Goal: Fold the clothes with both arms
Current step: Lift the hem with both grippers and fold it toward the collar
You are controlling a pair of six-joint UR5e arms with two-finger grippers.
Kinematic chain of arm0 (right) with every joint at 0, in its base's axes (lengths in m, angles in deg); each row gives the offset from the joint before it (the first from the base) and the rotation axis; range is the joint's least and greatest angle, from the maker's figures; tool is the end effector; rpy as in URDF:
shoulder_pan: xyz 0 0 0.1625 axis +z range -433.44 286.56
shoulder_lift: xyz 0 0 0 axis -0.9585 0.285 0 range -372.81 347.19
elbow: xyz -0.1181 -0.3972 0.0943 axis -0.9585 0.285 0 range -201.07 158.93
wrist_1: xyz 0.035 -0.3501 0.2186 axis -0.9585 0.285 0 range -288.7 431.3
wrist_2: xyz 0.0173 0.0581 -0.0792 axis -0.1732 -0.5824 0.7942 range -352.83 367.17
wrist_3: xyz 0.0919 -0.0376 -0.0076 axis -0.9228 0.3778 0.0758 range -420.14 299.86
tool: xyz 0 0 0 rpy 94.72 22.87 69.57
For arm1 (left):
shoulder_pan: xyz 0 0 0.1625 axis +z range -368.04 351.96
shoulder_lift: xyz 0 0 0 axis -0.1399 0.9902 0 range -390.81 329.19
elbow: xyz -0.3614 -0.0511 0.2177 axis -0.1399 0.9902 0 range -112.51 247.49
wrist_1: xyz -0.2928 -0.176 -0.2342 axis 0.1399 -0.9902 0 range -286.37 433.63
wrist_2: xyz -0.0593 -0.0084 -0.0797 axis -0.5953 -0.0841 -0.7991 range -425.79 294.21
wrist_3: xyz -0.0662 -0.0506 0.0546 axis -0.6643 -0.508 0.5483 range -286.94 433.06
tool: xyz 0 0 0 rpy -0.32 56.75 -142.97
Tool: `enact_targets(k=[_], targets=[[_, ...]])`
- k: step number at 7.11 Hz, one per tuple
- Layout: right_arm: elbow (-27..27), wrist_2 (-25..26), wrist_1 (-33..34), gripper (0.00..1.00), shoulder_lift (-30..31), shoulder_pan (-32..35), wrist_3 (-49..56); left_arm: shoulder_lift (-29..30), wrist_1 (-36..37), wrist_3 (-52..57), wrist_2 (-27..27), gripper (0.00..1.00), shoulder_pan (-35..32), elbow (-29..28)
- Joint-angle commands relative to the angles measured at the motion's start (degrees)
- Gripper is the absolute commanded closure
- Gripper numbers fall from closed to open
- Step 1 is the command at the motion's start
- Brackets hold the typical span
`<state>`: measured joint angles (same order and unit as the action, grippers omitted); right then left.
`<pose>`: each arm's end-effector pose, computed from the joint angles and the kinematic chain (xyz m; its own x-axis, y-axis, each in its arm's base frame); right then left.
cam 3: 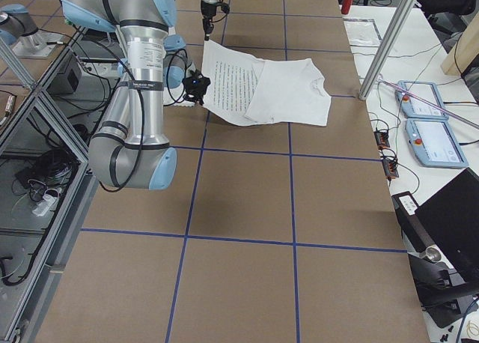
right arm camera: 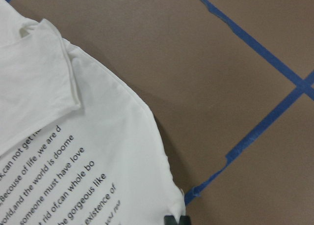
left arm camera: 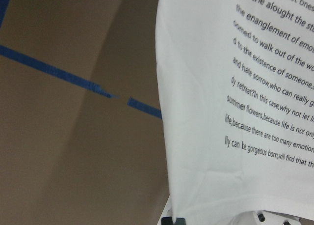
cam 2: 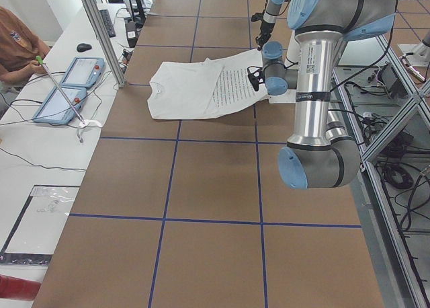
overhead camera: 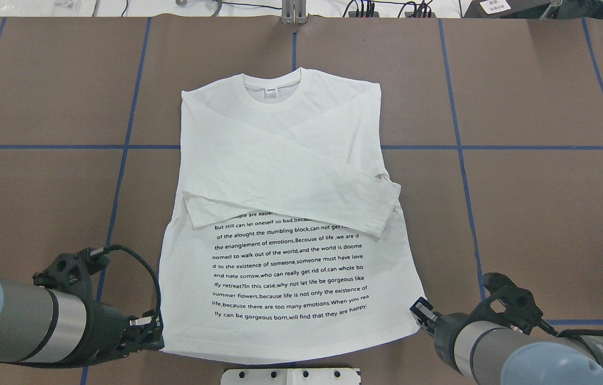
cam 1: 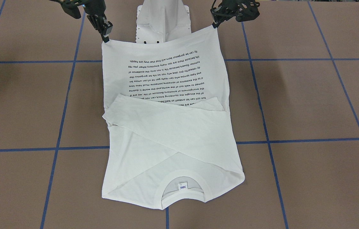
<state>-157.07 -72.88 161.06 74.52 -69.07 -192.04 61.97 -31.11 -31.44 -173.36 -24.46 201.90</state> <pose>-0.4055 -0.1820 0.2818 0.3509 0.6865 0.6368 -0.5902 0.6901 -0.4187 0.3716 -0.2172 0.2560 0.4334 -0.3765 -0.8188 0.1264 0.9249 -0.3585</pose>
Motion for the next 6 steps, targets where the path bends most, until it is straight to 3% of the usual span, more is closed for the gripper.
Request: enact_targets(k=[1,3,6], targets=[[4.39,-7.63,0.07,1.00,-6.62,12.09,11.59,7.80,0.59,14.07,-0.10,1.00,-12.34,-6.57],[15.80,-16.76,-0.10,1.00,-17.16,25.80,22.59,18.53,0.42,23.51,-0.36,1.00,-21.43,-22.90],[29.69,-18.92,-0.72,1.00,-26.84,35.16,33.06,24.18,-1.51,28.57,-0.45,1.00,-29.01,-33.21]])
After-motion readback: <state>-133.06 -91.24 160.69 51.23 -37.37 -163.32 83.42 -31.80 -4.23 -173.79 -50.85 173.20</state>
